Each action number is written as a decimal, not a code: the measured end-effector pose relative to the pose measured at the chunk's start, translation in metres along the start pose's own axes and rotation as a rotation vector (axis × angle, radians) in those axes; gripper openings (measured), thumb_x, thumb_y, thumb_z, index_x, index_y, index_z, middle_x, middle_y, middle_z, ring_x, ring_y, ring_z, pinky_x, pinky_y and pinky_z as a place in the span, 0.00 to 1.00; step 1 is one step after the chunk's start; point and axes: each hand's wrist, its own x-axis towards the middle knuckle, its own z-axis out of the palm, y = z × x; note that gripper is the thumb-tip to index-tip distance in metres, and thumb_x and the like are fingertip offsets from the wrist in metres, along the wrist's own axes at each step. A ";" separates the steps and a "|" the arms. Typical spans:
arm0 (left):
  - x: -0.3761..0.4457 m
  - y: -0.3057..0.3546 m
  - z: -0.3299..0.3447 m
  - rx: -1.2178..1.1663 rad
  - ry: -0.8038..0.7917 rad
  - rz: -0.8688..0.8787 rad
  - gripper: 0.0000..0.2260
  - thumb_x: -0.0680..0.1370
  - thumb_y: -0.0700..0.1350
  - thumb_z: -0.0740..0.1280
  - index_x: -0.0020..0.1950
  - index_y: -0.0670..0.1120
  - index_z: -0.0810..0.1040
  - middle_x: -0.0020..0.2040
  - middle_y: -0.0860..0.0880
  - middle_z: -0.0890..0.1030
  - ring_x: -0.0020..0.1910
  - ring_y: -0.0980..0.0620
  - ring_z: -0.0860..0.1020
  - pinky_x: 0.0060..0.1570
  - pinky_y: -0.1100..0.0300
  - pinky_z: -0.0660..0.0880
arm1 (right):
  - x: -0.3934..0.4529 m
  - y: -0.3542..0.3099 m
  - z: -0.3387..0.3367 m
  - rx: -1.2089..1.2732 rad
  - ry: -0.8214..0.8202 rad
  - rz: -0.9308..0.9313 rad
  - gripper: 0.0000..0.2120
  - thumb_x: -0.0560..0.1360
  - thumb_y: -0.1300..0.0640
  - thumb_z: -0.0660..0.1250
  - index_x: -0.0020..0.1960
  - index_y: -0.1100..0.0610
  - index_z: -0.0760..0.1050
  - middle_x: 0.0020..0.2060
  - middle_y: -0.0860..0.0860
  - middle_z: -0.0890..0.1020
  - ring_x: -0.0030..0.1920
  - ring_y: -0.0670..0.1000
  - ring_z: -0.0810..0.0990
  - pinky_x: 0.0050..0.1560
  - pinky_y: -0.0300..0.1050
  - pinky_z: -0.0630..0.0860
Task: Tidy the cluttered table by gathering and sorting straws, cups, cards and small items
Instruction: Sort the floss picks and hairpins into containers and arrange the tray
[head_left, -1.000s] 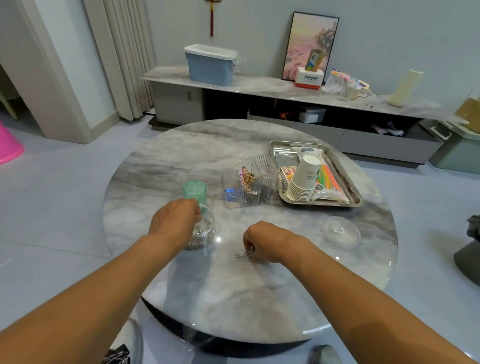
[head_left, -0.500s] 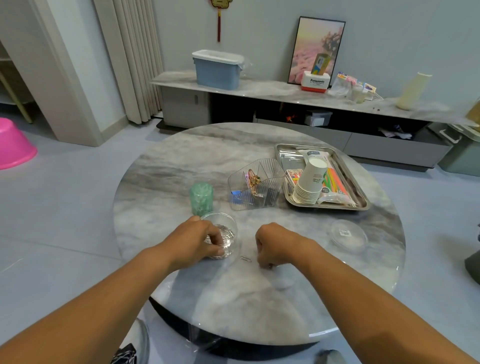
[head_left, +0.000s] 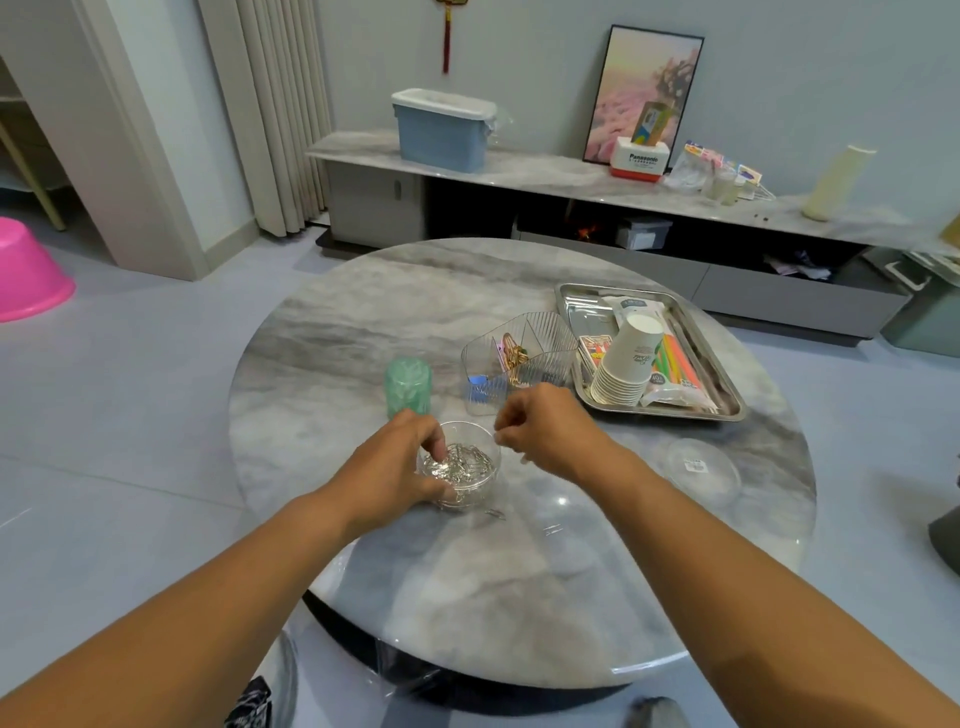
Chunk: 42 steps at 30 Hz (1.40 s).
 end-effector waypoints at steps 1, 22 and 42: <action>0.000 0.000 0.003 0.005 0.012 0.016 0.18 0.68 0.50 0.81 0.46 0.60 0.72 0.50 0.66 0.71 0.41 0.63 0.73 0.39 0.64 0.66 | -0.002 0.008 -0.004 -0.031 -0.086 0.029 0.04 0.74 0.59 0.77 0.48 0.57 0.85 0.42 0.51 0.87 0.40 0.51 0.86 0.45 0.46 0.84; -0.003 0.027 0.088 0.268 -0.045 0.039 0.02 0.79 0.44 0.66 0.49 0.50 0.77 0.52 0.53 0.72 0.49 0.46 0.77 0.39 0.57 0.67 | -0.028 0.053 -0.009 -0.110 -0.178 0.049 0.02 0.78 0.60 0.68 0.47 0.57 0.79 0.41 0.50 0.85 0.41 0.51 0.83 0.42 0.46 0.80; 0.025 0.020 0.033 -0.015 0.447 -0.055 0.01 0.80 0.51 0.69 0.49 0.58 0.80 0.48 0.60 0.78 0.46 0.57 0.78 0.42 0.58 0.67 | -0.010 0.087 -0.022 -0.350 0.274 0.513 0.14 0.77 0.53 0.64 0.61 0.51 0.79 0.62 0.57 0.79 0.62 0.62 0.75 0.63 0.55 0.72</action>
